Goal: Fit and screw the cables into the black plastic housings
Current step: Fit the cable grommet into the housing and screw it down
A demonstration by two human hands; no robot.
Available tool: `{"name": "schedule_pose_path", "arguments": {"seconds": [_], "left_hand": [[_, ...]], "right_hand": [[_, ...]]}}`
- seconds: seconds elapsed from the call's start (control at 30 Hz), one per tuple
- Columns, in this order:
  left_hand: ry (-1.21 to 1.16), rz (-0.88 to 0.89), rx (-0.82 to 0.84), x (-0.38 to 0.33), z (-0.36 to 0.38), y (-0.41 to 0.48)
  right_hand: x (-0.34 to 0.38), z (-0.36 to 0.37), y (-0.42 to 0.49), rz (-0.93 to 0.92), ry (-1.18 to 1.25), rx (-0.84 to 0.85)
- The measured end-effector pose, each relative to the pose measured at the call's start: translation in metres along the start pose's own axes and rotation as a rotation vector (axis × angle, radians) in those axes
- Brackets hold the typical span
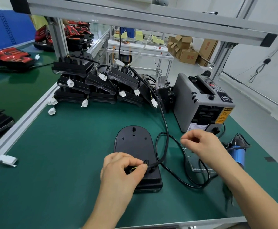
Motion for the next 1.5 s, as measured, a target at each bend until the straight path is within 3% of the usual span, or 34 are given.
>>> {"name": "schedule_pose_path", "arguments": {"seconds": [0.07,0.13,0.4,0.9,1.2,1.5], "left_hand": [[-0.012,-0.002,0.001,0.001,0.0,0.001],[-0.014,-0.004,-0.004,0.001,-0.001,0.001],[0.019,0.039,-0.005,-0.004,-0.003,0.0],[0.022,0.04,0.004,-0.002,-0.002,-0.001],[0.025,0.053,0.013,-0.001,-0.003,-0.002],[0.036,0.089,0.027,-0.002,-0.002,-0.003]], "right_hand": [[0.039,0.015,-0.014,-0.109,0.228,-0.013],[0.069,0.031,-0.029,-0.258,0.286,-0.031],[0.083,0.056,-0.051,-0.555,0.026,-0.173],[0.083,0.058,-0.055,-0.662,-0.065,-0.258],[0.089,0.052,-0.047,-0.688,-0.075,-0.103],[0.095,0.051,-0.021,-0.525,-0.056,0.31]]}}
Point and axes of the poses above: each hand's wrist, its own y-axis towards the middle knuckle, its own z-axis out of the palm, x = y × z, the point moved 6 cm from there along y, towards the middle knuckle, and after that the axes turned 13 degrees about -z, right-handed, at the moved point
